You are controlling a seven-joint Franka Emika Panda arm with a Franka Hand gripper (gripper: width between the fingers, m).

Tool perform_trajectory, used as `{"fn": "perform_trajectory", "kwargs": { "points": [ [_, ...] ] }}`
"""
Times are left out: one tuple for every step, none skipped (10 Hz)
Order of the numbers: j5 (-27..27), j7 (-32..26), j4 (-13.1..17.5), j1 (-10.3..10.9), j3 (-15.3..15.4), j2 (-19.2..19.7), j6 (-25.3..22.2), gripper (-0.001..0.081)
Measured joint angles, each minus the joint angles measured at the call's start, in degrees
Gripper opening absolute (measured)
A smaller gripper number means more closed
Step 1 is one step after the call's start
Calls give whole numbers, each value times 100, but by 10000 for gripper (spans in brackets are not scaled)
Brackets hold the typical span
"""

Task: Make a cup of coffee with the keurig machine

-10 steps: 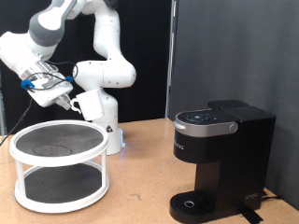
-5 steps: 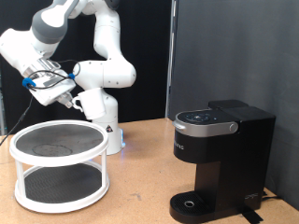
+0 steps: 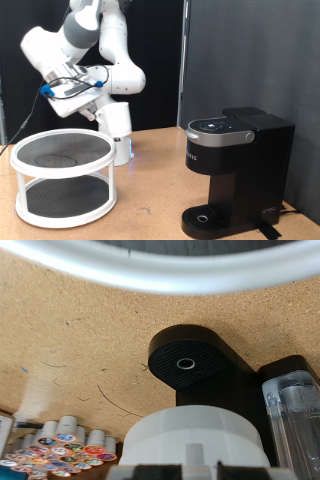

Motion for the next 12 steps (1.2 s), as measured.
{"fn": "perform_trajectory", "kwargs": {
  "points": [
    [129, 15, -1, 148, 150, 61, 154, 0],
    [276, 35, -4, 294, 296, 127, 328, 0],
    [424, 71, -4, 430, 441, 206, 494, 0],
    [520, 92, 12, 527, 534, 334, 649, 0],
    [519, 82, 18, 522, 520, 333, 628, 0],
    [465, 92, 23, 520, 527, 341, 612, 0],
    [283, 218, 24, 511, 612, 391, 624, 0],
    [89, 476, 24, 508, 801, 516, 760, 0],
    [21, 743, 21, 516, 1041, 722, 1073, 0],
    [25, 904, 27, 545, 1240, 962, 1395, 0],
    [99, 941, 36, 601, 1366, 1214, 1677, 0],
    [263, 909, 48, 693, 1435, 1459, 1946, 0]
  ]
}}
